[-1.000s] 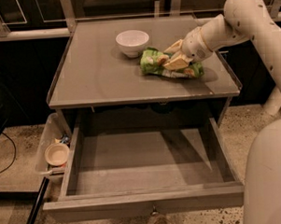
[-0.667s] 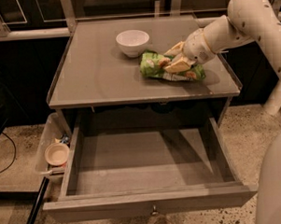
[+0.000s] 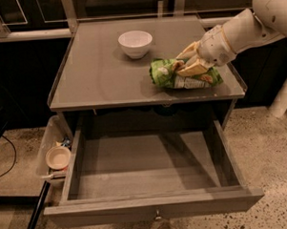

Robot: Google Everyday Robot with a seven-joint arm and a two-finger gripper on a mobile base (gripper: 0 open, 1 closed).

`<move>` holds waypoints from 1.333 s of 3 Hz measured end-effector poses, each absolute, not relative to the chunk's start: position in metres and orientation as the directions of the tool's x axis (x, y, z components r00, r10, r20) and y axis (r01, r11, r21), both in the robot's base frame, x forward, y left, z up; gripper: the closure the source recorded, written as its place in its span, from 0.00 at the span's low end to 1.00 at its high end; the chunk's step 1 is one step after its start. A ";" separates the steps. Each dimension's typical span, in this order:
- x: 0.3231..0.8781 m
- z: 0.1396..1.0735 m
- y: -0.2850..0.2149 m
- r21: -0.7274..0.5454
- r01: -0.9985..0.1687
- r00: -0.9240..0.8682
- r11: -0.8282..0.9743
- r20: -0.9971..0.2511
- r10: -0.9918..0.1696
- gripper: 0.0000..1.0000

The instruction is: Place green rice chip bag into top drawer

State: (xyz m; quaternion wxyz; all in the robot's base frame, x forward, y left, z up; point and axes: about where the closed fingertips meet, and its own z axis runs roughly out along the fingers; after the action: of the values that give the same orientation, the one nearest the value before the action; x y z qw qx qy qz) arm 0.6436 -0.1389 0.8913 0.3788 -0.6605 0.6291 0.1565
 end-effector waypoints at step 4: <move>0.526 0.845 -0.167 -0.488 -0.834 0.153 0.258 -0.654 -0.741 1.00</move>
Offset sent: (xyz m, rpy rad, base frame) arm -0.1187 -0.0412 -0.0462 -0.0128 -0.1963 -0.2285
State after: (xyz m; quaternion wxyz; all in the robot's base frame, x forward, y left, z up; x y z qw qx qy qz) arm 0.5262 -0.1665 0.8453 0.4563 -0.6070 0.6487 0.0510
